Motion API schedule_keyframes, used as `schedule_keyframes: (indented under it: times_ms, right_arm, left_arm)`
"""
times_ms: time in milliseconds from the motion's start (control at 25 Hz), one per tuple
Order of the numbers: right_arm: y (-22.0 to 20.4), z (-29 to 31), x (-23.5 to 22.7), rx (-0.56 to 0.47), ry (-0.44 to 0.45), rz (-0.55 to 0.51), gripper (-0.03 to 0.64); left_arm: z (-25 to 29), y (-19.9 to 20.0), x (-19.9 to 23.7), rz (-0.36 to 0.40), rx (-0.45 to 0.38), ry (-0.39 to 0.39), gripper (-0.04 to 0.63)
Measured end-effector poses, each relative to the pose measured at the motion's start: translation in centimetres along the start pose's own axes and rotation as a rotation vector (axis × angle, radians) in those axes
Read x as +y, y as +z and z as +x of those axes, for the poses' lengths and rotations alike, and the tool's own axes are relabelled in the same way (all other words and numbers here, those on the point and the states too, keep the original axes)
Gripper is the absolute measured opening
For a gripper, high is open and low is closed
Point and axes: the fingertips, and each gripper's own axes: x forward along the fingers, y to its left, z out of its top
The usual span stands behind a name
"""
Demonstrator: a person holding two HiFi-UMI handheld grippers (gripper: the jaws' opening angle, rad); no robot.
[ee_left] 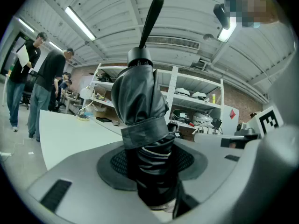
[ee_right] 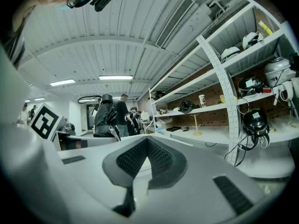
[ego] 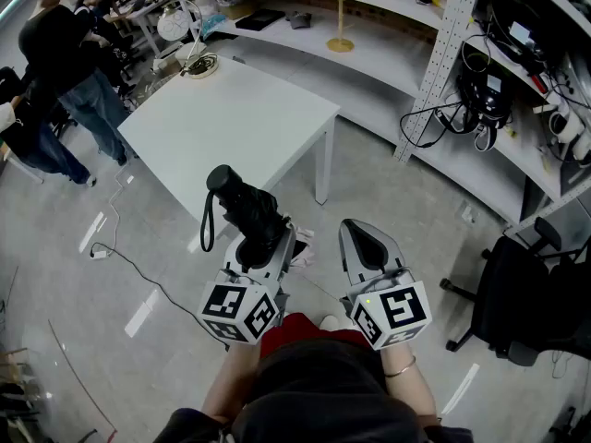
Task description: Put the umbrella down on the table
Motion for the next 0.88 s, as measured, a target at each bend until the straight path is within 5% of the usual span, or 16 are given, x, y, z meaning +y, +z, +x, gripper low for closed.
schedule_keyframes:
  times_ms: [480,880]
  right_arm:
    - [-1.4,-0.3,-1.8,0.022,0.050,0.063,0.015]
    - [-0.6,-0.5,-5.8,0.011,0.009,0.056,0.015]
  left_arm:
    - [1.0,-0.9,-0.9,-0.003,0.023,0.010,0.196]
    - [2.1,-0.3,-0.6,-0.005,0.008,0.049,0.196]
